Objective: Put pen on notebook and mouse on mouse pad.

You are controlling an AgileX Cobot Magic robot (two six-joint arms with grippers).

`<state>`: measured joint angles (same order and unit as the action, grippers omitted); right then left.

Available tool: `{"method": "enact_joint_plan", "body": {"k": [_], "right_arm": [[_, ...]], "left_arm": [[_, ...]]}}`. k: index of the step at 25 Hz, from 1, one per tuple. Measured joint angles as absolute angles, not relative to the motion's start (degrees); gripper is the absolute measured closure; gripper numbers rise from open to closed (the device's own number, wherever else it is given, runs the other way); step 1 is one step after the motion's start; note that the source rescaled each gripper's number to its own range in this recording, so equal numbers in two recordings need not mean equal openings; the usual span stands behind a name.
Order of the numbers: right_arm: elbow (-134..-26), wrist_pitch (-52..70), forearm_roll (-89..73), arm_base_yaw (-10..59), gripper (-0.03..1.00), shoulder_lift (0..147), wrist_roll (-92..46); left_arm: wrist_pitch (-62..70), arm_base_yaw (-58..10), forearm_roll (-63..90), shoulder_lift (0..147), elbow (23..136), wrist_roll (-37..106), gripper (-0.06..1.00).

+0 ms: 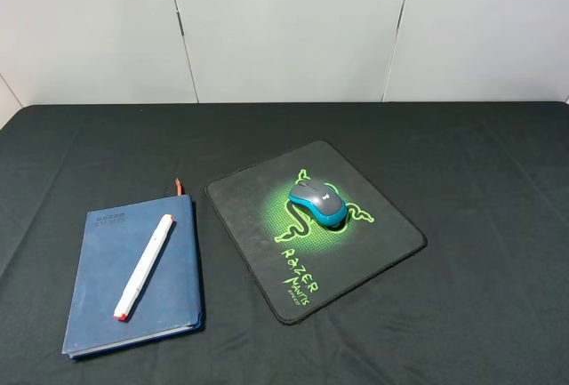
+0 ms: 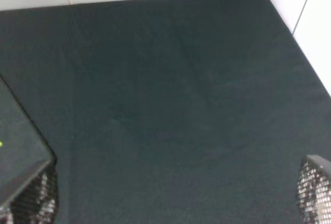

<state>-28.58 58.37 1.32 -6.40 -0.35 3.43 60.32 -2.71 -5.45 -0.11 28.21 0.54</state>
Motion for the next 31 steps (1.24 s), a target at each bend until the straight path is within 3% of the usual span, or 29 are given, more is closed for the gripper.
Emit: {"method": "enact_joint_plan", "body": {"k": [31], "right_arm": [[-28.58,58.37,1.32,-6.4,-0.03,-0.41,2.91]], "left_arm": [[60.32,-2.71,-5.45,-0.11,28.21,0.54,-0.06]]}}
